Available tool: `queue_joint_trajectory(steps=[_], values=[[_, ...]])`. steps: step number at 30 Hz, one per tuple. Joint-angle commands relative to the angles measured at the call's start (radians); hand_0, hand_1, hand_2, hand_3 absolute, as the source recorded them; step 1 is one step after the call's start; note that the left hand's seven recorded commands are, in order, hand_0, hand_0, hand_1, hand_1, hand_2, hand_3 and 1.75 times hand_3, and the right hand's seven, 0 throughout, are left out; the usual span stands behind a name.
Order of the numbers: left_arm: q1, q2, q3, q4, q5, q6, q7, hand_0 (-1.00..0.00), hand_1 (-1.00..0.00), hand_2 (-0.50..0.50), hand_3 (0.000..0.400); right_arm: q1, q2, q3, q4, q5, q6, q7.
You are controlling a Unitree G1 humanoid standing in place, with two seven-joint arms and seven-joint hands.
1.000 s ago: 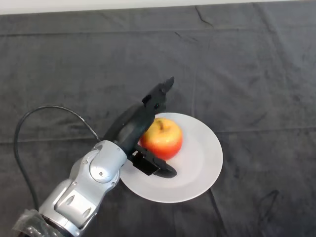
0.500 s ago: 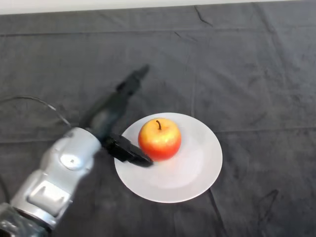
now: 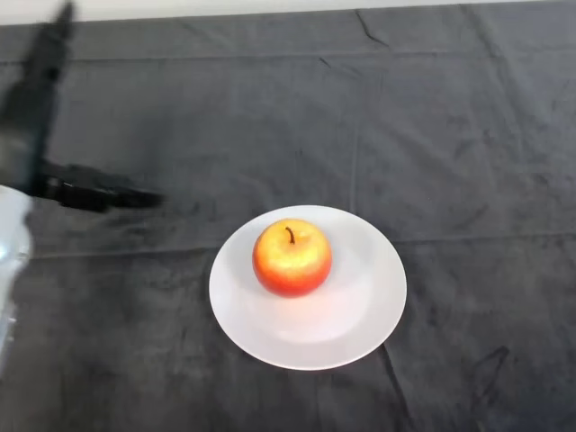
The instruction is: Move the apple to the plate
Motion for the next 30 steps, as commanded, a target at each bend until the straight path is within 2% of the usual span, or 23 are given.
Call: queue_joint_trajectory(steps=[1, 13, 30], values=[[-0.003, 0.059, 0.067, 0.05, -0.025, -0.032, 0.025, 0.0, 0.0, 0.0, 0.0, 0.018, -0.018, -0.019, -0.025, -0.0056, 0.007, -0.0005], [0.003, 0.121, 0.313, 0.157, -0.09, -0.078, 0.128, 0.0, 0.0, 0.0, 0.0, 0.016, -0.018, -0.0185, -0.022, -0.0062, 0.006, -0.0006], [-0.006, 0.24, 0.538, 0.415, -0.136, -0.202, 0.194, 0.0, 0.0, 0.0, 0.0, 0.008, -0.019, -0.0163, -0.008, -0.0085, 0.001, -0.0012]])
